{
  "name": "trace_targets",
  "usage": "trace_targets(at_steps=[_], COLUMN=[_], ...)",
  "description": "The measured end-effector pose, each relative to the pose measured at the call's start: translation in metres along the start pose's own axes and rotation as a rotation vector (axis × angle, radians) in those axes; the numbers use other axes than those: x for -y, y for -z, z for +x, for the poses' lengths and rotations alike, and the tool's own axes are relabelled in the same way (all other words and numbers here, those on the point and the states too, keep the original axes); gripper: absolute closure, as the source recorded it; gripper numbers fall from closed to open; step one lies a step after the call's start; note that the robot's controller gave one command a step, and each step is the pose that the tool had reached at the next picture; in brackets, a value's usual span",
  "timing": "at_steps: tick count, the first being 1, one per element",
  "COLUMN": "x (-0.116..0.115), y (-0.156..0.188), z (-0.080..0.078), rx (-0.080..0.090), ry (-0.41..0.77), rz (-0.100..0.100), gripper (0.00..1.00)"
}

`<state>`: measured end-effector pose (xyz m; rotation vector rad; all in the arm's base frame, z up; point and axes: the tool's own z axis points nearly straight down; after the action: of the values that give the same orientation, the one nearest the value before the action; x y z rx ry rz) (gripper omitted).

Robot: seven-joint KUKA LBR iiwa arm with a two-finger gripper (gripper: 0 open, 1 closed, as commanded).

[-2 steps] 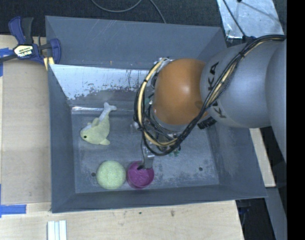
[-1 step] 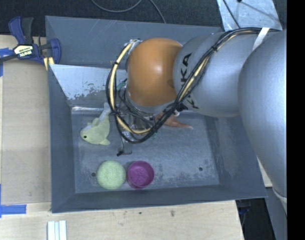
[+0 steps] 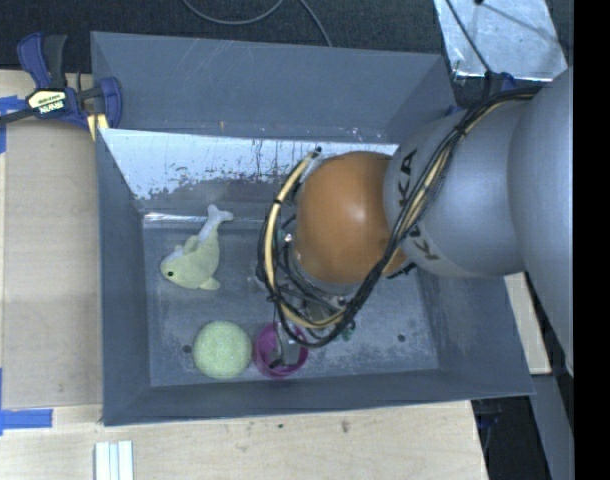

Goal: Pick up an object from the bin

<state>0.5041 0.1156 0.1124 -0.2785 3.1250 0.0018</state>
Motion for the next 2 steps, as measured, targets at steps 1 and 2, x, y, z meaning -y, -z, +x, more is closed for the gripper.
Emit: trace_targets(at_steps=[1,2], x=[-0.035,0.022], y=[-0.029,-0.040], z=[-0.060,0.011], rx=[-0.001,0.005], ry=[-0.093,0.139], rz=[0.001,0.002], gripper=[0.00,1.00])
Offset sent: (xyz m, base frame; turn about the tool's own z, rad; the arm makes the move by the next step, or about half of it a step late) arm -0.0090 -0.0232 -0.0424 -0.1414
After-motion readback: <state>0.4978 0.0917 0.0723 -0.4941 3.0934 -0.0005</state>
